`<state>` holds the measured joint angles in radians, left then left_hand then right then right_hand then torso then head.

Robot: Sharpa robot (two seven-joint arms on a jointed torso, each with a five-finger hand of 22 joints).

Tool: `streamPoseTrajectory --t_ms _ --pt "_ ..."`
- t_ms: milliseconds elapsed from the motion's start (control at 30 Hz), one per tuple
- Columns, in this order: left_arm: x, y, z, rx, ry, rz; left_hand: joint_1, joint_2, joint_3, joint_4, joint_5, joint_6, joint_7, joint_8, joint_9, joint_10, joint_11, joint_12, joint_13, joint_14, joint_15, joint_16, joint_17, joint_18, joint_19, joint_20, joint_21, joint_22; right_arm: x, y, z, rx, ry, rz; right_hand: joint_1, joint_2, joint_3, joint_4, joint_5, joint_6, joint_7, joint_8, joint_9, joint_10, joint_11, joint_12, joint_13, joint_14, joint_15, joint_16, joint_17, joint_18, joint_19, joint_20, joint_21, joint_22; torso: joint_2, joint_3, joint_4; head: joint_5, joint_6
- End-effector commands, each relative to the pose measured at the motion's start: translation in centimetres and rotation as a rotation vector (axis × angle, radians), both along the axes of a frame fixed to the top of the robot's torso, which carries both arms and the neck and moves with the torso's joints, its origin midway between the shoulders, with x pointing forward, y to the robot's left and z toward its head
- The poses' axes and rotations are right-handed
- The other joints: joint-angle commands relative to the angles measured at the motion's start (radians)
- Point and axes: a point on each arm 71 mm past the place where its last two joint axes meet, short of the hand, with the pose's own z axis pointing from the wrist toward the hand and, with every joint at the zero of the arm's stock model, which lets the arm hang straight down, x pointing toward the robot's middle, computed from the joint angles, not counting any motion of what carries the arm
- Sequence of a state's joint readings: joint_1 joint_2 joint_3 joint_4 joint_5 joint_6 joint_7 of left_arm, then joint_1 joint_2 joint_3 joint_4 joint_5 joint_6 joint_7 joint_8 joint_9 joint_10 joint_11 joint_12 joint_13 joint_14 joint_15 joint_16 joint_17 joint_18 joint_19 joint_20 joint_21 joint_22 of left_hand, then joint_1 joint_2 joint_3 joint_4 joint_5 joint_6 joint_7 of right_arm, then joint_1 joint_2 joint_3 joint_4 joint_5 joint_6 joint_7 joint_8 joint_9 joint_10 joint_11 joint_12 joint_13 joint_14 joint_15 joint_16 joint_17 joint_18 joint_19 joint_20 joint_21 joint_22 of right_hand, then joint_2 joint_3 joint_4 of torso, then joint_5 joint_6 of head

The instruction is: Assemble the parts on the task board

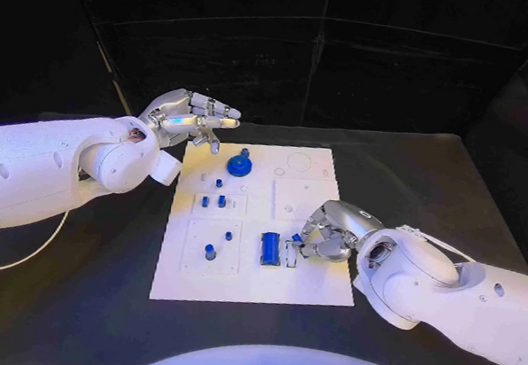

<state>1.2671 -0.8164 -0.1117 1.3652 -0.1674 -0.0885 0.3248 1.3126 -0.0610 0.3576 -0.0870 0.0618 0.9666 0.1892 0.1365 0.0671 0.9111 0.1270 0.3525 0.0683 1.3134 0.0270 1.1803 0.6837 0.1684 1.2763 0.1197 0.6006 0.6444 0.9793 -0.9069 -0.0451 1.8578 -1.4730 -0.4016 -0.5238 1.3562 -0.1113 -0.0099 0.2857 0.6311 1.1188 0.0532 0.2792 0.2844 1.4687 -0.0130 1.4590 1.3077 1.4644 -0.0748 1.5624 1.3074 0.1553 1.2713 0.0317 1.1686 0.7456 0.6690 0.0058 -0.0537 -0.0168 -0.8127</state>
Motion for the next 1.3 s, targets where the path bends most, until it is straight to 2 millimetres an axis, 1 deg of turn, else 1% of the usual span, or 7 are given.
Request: streamPoseTrajectory --t_ms 33,500,833,967,1033,1167,1300 --pt "-0.06 -0.11 0.13 -0.008 0.0 -0.011 -0.002 0.011 -0.005 0.001 -0.004 -0.006 0.001 0.004 0.001 -0.006 -0.002 0.006 0.001 -0.007 0.004 0.007 -0.001 0.013 0.001 0.005 -0.005 -0.001 -0.06 0.26 -0.4 -0.014 0.059 0.005 -0.016 0.004 -0.004 0.003 0.0 0.011 0.0 0.008 0.004 0.03 -0.008 0.008 0.137 0.105 -0.008 0.005 0.258 -0.017 0.007 -0.004 0.001 0.001 0.0 0.0007 -0.0013 0.001 -0.001" --pt "-0.11 -0.02 0.18 -0.008 0.0 -0.01 -0.002 0.011 -0.005 0.001 -0.004 -0.006 0.001 0.004 0.001 -0.006 -0.002 0.006 0.001 -0.007 0.004 0.007 -0.001 0.013 0.001 0.005 -0.005 -0.001 0.07 0.69 -0.86 -0.049 0.093 0.01 -0.039 0.02 -0.013 0.001 -0.013 0.033 -0.015 0.026 0.02 0.036 -0.02 0.012 0.144 0.104 -0.017 0.004 0.255 -0.017 0.008 -0.011 0.0 0.001 0.0 0.0008 -0.0004 0.003 -0.005" --pt "-0.12 -0.02 0.19 -0.007 0.001 -0.011 -0.002 0.011 -0.005 0.001 -0.004 -0.006 0.001 0.004 0.001 -0.006 -0.002 0.006 0.001 -0.007 0.004 0.007 -0.001 0.013 0.001 0.005 -0.005 -0.001 0.13 0.91 -1.09 -0.067 0.108 0.023 -0.059 0.026 -0.023 0.003 -0.031 0.036 -0.018 0.034 0.032 0.034 -0.024 0.005 0.137 0.104 -0.021 0.004 0.255 -0.017 0.009 -0.015 0.0 0.001 -0.001 0.0005 -0.0004 0.002 -0.007" --pt "-0.12 0.0 0.2 -0.007 0.002 -0.011 -0.002 0.011 -0.005 0.001 -0.004 -0.006 0.001 0.004 0.001 -0.006 -0.002 0.006 0.001 -0.007 0.004 0.007 -0.001 0.013 0.001 0.005 -0.005 -0.001 0.16 0.95 -1.08 -0.066 0.105 0.022 -0.083 0.029 -0.036 0.004 -0.039 0.034 -0.019 0.038 0.039 0.033 -0.024 0.002 0.135 0.104 -0.022 0.004 0.255 -0.018 0.009 -0.017 -0.001 0.001 0.0 0.0011 -0.0005 0.004 -0.008" --pt "-0.12 0.01 0.2 -0.007 0.002 -0.011 -0.002 0.011 -0.005 0.001 -0.004 -0.006 0.001 0.004 0.001 -0.006 -0.002 0.006 0.001 -0.007 0.004 0.007 -0.001 0.013 0.001 0.005 -0.005 -0.001 0.17 1.01 -1.07 -0.064 0.103 0.022 -0.097 0.032 -0.044 0.004 -0.051 0.034 -0.019 0.04 0.043 0.033 -0.024 0.001 0.134 0.105 -0.022 0.004 0.255 -0.018 0.01 -0.017 -0.001 0.001 0.0 0.0012 -0.0008 0.004 -0.007" --pt "-0.12 0.02 0.2 -0.006 0.003 -0.011 -0.002 0.011 -0.005 0.001 -0.004 -0.006 0.001 0.004 0.001 -0.006 -0.002 0.006 0.001 -0.007 0.004 0.007 -0.001 0.013 0.001 0.005 -0.005 -0.001 0.21 0.97 -1.05 -0.061 0.1 0.017 -0.129 0.044 -0.063 0.005 -0.096 0.031 -0.019 0.044 0.051 0.034 -0.024 -0.001 0.133 0.104 -0.022 0.004 0.255 -0.018 0.01 -0.017 -0.003 0.0 0.0 0.0011 -0.0008 0.005 -0.007" --pt "-0.11 0.04 0.2 -0.005 0.004 -0.01 -0.002 0.011 -0.006 0.001 -0.004 -0.006 0.001 0.006 0.001 -0.008 -0.002 0.008 0.001 -0.008 0.003 0.006 -0.004 0.013 0.001 0.005 -0.005 -0.001 0.28 0.78 -1.06 -0.06 0.097 0.009 -0.156 0.06 -0.075 0.006 -0.115 0.029 -0.019 0.047 0.058 0.032 -0.024 -0.004 0.13 0.104 -0.022 0.004 0.254 -0.018 0.009 -0.017 -0.004 -0.001 0.0 0.0013 -0.0012 0.005 -0.007"
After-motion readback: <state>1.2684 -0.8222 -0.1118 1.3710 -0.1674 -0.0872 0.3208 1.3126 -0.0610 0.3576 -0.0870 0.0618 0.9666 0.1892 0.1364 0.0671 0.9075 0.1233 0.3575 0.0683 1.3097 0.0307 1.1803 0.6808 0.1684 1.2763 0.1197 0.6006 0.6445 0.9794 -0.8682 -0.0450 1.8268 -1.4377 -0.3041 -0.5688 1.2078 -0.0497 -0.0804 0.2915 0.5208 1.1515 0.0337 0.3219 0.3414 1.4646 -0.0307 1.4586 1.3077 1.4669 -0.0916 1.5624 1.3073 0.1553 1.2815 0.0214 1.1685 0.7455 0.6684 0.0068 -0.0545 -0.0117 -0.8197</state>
